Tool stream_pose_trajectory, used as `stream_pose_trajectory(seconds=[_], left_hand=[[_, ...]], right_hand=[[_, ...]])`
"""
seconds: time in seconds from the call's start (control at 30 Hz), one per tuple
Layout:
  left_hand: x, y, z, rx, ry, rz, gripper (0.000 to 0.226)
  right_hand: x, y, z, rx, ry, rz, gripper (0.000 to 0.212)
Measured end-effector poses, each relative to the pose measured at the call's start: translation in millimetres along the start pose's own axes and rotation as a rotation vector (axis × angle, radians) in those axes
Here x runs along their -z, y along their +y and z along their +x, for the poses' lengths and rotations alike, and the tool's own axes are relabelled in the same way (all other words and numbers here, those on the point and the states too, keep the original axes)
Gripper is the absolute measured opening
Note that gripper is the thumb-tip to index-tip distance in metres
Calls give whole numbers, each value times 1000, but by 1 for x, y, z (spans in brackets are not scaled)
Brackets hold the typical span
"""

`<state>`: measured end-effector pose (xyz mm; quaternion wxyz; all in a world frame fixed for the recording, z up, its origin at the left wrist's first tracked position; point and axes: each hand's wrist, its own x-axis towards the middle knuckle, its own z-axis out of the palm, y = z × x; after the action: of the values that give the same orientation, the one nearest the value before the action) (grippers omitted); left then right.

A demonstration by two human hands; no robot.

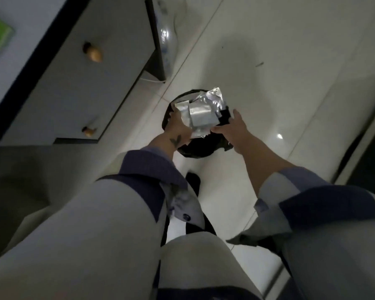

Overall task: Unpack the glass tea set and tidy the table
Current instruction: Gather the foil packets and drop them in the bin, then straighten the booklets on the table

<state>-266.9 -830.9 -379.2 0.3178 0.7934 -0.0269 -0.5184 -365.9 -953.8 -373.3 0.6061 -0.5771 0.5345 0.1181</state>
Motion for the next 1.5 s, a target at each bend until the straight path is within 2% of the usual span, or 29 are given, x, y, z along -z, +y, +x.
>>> stream_pose_trajectory(seconds=[0.17, 0.37, 0.57, 0.77, 0.87, 1.07, 1.17, 1.27, 1.4, 1.5], left_hand=[[10, -2, -5, 47, 16, 69, 84], [54, 53, -49, -93, 149, 120, 80], [110, 114, -119, -268, 315, 108, 51], [173, 134, -177, -328, 586, -13, 50], [211, 123, -200, -293, 728, -55, 48], [287, 84, -208, -155, 862, -113, 50], [322, 63, -195, -73, 863, -50, 51], [356, 44, -173, 1, 848, 45, 58], [393, 26, -145, 108, 831, 178, 86], [413, 20, -136, 133, 807, 239, 98]], right_hand=[[-7, -20, 5, 12, -26, -142, 75], [-5, -94, -32, 144, -19, -192, 63], [1, -189, -99, 377, -39, -248, 58], [-29, -266, -146, 603, -56, -335, 55], [-62, -291, -159, 681, -87, -429, 49], [-150, -324, -167, 788, -162, -702, 48], [-194, -328, -153, 846, -131, -857, 39], [-232, -335, -137, 833, -32, -933, 45], [-267, -346, -124, 828, 89, -1046, 60], [-284, -356, -117, 805, 124, -1076, 65]])
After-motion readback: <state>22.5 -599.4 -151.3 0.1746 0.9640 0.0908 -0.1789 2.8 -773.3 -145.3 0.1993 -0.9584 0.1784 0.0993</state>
